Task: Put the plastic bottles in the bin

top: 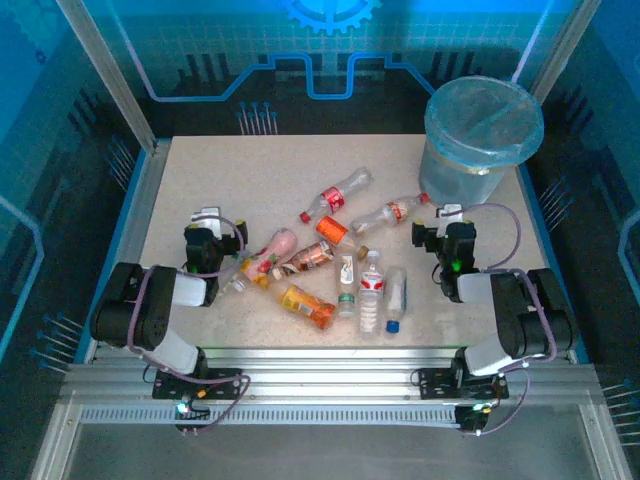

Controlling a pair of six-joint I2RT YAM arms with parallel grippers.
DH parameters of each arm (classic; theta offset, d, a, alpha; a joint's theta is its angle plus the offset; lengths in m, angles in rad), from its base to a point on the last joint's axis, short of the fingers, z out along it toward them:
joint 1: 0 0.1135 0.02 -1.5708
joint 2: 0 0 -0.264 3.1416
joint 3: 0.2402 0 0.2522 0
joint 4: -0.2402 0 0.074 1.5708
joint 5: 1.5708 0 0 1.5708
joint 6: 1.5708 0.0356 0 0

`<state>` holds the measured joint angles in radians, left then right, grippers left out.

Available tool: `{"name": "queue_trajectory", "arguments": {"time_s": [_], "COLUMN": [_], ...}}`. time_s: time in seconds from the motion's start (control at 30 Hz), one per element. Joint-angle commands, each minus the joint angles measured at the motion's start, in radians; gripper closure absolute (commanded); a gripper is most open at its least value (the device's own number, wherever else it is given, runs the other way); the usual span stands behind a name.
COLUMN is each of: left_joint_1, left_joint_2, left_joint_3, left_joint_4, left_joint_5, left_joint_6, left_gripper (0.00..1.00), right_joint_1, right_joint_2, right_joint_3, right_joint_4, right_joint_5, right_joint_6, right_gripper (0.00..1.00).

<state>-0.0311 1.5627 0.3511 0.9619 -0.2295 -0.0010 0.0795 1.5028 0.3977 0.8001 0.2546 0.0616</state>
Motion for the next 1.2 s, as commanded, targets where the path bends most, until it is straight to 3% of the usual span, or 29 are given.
{"name": "queue_trajectory", "arguments": {"time_s": [0.0, 0.9, 1.07, 1.17], "left_joint_1": [-0.003, -0.001, -0.002, -0.004], "left_joint_2": [-0.005, -0.009, -0.193, -0.328], "left_joint_3": [0.017, 0.016, 0.013, 0.029], "left_joint_4": [-0.003, 0.0, -0.15, -0.249], "left_joint_5": [0.02, 0.02, -0.037, -0.019], "left_joint_6": [-0.005, -0.003, -0.025, -0.01], "left_gripper": [0.01, 0.03, 0.04, 0.09], "right_joint_1": [0.006, 0.005, -0.003, 0.014], "right_joint_2": [-0.001, -0.002, -0.078, -0.219], "right_joint_3": [0.004, 0.003, -0.016, 0.01], "right_joint_4": [0.007, 0.013, -0.02, -0.201], "right_joint_5": [0.017, 0.016, -0.038, -0.029], "right_joint_6": [-0.011, -0.01, -0.022, -0.021], "right_gripper": [0.0, 0.0, 0.0, 0.0]}}
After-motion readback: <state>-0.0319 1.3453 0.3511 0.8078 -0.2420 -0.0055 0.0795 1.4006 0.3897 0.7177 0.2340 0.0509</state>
